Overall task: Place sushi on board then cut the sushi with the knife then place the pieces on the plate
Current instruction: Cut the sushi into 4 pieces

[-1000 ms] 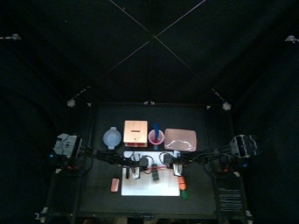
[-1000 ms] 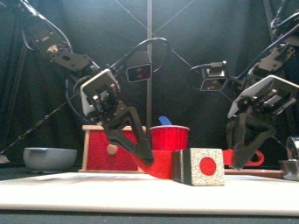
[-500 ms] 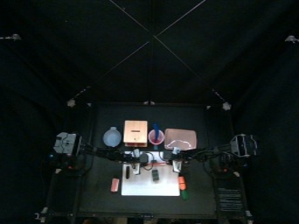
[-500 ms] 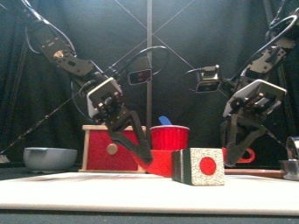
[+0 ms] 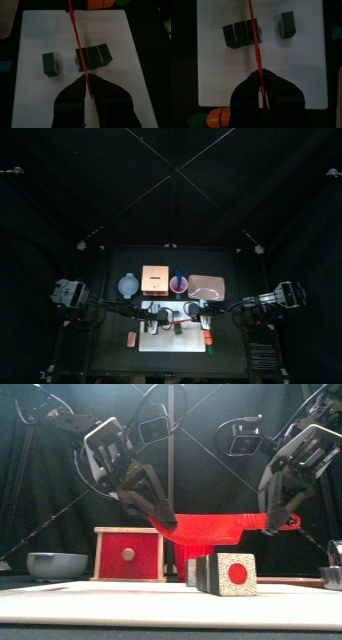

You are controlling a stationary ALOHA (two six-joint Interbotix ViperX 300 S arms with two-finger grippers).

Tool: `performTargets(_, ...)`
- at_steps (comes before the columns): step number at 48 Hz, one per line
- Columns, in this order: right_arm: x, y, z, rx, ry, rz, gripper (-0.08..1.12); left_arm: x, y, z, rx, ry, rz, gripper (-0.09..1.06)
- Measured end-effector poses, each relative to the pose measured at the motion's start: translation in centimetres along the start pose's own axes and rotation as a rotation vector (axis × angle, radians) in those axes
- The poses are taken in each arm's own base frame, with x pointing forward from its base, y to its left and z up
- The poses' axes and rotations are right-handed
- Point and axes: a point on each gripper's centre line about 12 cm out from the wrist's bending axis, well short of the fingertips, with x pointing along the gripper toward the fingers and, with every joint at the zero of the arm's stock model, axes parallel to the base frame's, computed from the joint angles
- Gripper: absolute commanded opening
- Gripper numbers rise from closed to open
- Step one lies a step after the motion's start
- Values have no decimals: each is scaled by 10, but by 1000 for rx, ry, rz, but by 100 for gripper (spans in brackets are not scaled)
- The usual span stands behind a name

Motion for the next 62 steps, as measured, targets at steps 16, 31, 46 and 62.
performTargets(16, 1, 5, -6, 15, 14, 17, 26, 12, -7, -4, -45, 20, -7, 52)
performTargets(31, 5, 5, -8, 16, 29, 14, 26, 13, -7, -4, -45, 22, -7, 52)
performTargets(46, 16, 4, -15, 29, 68, 10, 26, 18, -5, -11, -45, 41, -3, 52)
performTargets(62, 43, 1, -35, 40, 159, -9, 26, 33, -3, -31, -46, 100, 7, 52)
